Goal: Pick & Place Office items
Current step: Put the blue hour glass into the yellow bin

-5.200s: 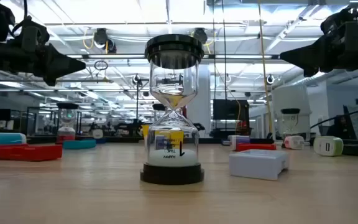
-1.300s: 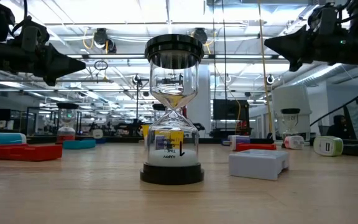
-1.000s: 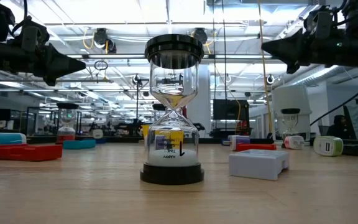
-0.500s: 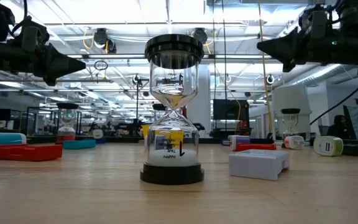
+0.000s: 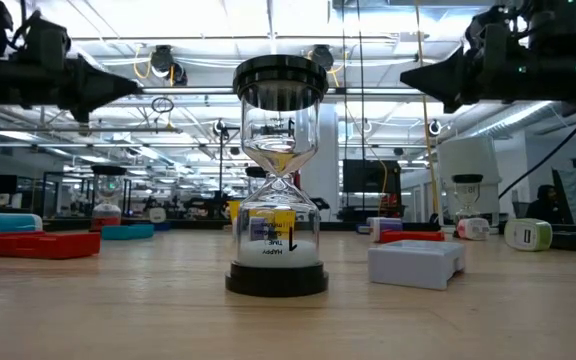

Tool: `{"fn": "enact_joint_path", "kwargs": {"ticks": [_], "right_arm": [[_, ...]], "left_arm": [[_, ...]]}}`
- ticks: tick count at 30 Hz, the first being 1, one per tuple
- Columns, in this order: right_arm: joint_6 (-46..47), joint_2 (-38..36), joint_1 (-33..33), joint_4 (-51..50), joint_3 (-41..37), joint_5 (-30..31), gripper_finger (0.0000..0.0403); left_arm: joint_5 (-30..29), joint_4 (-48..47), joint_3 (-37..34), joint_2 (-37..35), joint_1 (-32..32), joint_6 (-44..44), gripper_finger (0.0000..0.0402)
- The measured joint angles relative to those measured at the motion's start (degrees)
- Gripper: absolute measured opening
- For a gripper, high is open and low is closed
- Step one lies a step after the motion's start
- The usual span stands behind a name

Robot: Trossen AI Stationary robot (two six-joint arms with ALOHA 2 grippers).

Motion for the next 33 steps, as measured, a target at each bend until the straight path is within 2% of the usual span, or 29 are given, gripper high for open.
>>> {"fn": "enact_joint_path", "kwargs": {"ticks": [5,9,11,19,26,33], "right_arm": [[1.57,2.15,1.62,-0.6,0.0,0.05,0.0004],[1.65,4.73,3.36,-0.22,0.0,0.4,0.0004],[1.15,5.9,3.95,0.27,0.0,1.67,0.0004],[-1.89,7.96,4.11,0.92,1.28,4.81,0.0004],[-6.01,7.97,3.68,0.9,3.15,4.99,0.0004],[-5.68,7.98,1.31,0.0,3.72,5.04,0.0004]], "left_arm": [[0.79,4.37,0.0,0.05,-0.01,-6.39,0.0031],[9.24,4.34,0.99,2.29,-0.15,-6.79,0.003],[10.45,4.39,1.68,4.98,-0.44,-7.12,0.003],[7.05,1.02,6.49,21.98,-2.88,-4.26,0.0007],[0.63,0.43,16.24,38.83,-6.83,-2.97,0.0066],[-0.57,-9.68,30.63,54.12,-9.87,-2.69,0.0128]]}}
